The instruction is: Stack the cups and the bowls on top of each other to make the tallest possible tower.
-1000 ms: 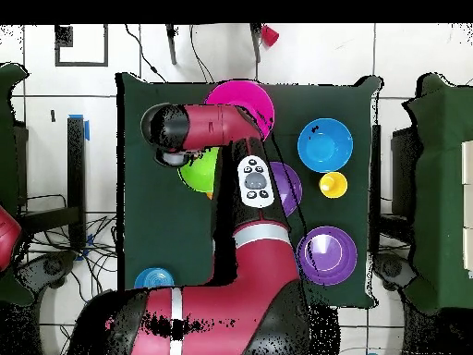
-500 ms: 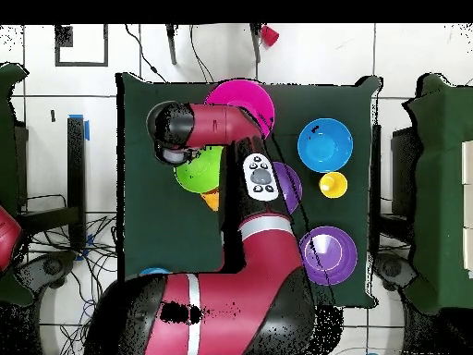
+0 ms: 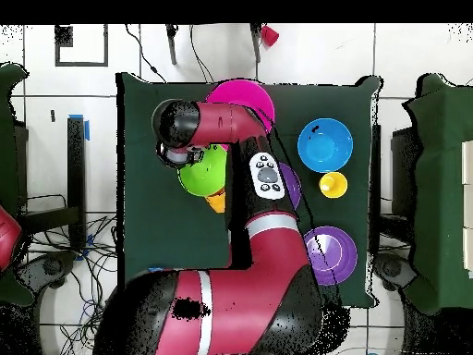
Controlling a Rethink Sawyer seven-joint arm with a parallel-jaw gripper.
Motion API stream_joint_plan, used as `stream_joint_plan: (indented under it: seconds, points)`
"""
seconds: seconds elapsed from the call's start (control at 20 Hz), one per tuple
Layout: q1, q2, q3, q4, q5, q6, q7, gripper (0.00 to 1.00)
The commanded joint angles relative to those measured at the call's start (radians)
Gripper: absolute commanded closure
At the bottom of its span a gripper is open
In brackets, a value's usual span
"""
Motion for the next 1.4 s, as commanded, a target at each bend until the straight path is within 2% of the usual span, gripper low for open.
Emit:
stream_joint_plan:
  seconds: [0.05,0.3,0.45,0.75,1.1,1.4]
  points:
    - [-0.014,-0.001,0.098,-0.046,-0.017,0.093,-0.161,1.00]
    - [0.019,-0.089,0.056,-0.043,-0.049,0.173,-0.133,1.00]
    - [0.032,-0.109,0.046,-0.053,-0.055,0.211,-0.115,1.00]
    - [0.035,-0.126,0.044,-0.034,-0.063,0.207,-0.105,1.00]
    - [0.043,-0.104,0.047,-0.088,-0.080,0.236,-0.110,1.00]
    - [0.040,-0.093,0.049,-0.095,-0.078,0.232,-0.118,1.00]
